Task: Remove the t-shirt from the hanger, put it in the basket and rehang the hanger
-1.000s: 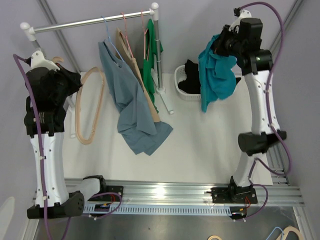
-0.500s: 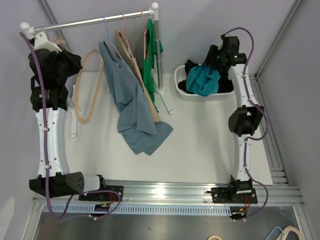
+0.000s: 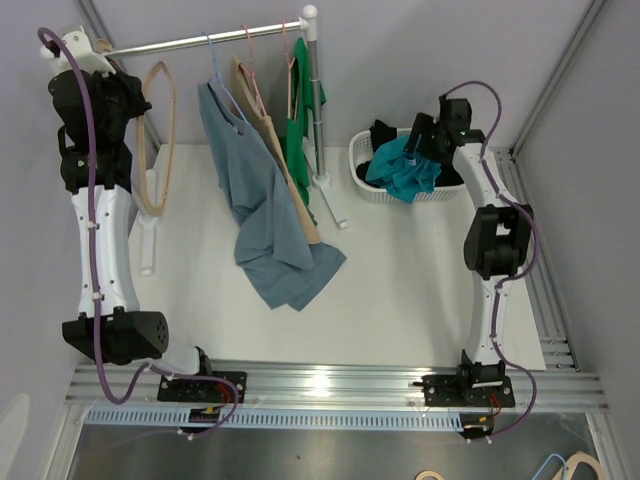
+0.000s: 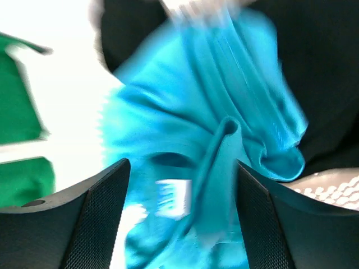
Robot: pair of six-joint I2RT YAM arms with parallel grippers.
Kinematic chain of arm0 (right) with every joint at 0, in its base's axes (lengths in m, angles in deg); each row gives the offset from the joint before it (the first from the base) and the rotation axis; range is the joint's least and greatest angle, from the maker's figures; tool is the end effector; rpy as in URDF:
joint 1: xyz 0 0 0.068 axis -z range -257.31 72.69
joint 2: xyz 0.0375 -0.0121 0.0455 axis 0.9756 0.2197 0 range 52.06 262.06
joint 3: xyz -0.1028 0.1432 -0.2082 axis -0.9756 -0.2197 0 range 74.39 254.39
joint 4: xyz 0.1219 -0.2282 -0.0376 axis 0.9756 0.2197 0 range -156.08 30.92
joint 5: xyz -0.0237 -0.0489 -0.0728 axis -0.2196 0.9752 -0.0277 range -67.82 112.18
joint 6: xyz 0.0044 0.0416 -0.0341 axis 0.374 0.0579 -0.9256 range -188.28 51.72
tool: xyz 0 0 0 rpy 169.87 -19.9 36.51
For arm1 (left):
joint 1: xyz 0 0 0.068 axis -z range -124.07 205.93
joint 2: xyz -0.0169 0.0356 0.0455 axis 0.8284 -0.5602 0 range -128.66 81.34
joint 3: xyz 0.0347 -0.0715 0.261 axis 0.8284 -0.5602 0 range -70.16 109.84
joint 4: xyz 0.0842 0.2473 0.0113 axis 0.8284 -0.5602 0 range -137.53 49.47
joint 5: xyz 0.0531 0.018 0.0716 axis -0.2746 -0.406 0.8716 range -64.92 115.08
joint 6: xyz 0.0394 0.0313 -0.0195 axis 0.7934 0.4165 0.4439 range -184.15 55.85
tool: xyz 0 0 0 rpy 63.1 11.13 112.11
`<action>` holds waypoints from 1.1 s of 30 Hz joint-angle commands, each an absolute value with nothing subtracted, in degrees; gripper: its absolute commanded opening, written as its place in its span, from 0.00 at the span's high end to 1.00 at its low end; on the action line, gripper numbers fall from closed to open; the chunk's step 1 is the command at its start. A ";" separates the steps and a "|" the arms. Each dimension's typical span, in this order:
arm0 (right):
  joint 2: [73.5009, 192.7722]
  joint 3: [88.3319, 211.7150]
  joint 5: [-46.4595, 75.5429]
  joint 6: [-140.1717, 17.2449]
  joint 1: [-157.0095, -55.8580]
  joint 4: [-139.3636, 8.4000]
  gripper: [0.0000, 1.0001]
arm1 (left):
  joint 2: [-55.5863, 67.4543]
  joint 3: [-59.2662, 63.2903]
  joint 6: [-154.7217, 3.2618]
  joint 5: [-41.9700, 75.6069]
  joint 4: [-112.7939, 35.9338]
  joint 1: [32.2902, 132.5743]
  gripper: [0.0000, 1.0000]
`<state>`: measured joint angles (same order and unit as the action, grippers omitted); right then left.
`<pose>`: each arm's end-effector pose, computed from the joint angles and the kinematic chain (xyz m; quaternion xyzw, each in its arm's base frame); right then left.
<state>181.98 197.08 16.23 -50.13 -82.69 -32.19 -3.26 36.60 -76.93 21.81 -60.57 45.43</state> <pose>0.5197 0.0527 0.2726 0.0797 0.9059 0.1305 0.3948 0.3042 0.0543 0.5283 -0.1198 0.6836 -0.0341 0.7192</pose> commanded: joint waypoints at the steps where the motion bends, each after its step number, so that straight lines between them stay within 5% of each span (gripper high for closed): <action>1: 170.64 195.16 17.17 -54.82 -84.16 -45.50 0.23 | -4.26 38.22 -75.05 17.89 -54.43 42.84 0.99; 13: 159.47 185.34 15.07 -60.54 -85.66 -61.23 0.01 | -10.59 40.50 -78.65 7.32 -47.75 38.53 0.99; 28: 145.66 169.22 10.84 -61.42 -87.50 -69.33 0.01 | -17.63 49.55 -79.88 15.57 -54.94 36.60 0.99; 31: 145.13 169.31 10.49 -61.86 -87.50 -68.54 0.01 | -16.75 50.43 -80.41 18.39 -58.36 36.60 0.59; 33: 144.69 169.31 10.49 -61.86 -87.59 -68.01 0.00 | -15.87 50.87 -80.24 18.93 -58.99 36.51 0.47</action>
